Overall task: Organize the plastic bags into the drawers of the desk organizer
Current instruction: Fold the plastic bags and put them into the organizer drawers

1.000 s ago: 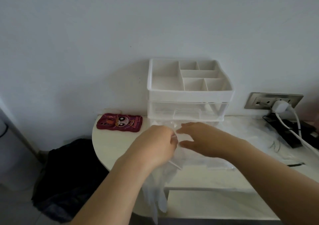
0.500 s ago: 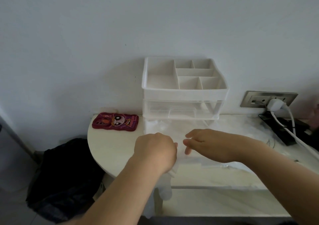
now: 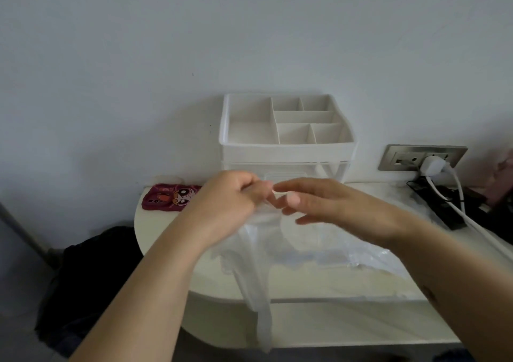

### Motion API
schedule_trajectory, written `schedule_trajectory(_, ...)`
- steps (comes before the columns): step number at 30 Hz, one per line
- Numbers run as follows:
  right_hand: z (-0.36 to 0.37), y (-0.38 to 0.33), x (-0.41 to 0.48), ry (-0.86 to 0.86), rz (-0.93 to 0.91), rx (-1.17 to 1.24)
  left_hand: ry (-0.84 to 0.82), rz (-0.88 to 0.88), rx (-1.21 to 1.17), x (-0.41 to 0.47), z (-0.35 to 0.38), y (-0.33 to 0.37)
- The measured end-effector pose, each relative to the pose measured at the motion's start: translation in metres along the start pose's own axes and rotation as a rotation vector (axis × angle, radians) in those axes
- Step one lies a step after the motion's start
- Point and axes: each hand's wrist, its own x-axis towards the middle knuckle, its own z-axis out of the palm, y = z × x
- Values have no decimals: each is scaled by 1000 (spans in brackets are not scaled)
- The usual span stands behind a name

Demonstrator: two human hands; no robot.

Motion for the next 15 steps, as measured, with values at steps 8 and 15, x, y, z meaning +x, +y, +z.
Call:
schedule_trajectory(8,11,3,-1,-4,-8,-80,268,97,-650,9,-1,-7)
schedule_trajectory(15,-34,-10,-5,48,30,-60,264,-4,-740,14,-10,-27)
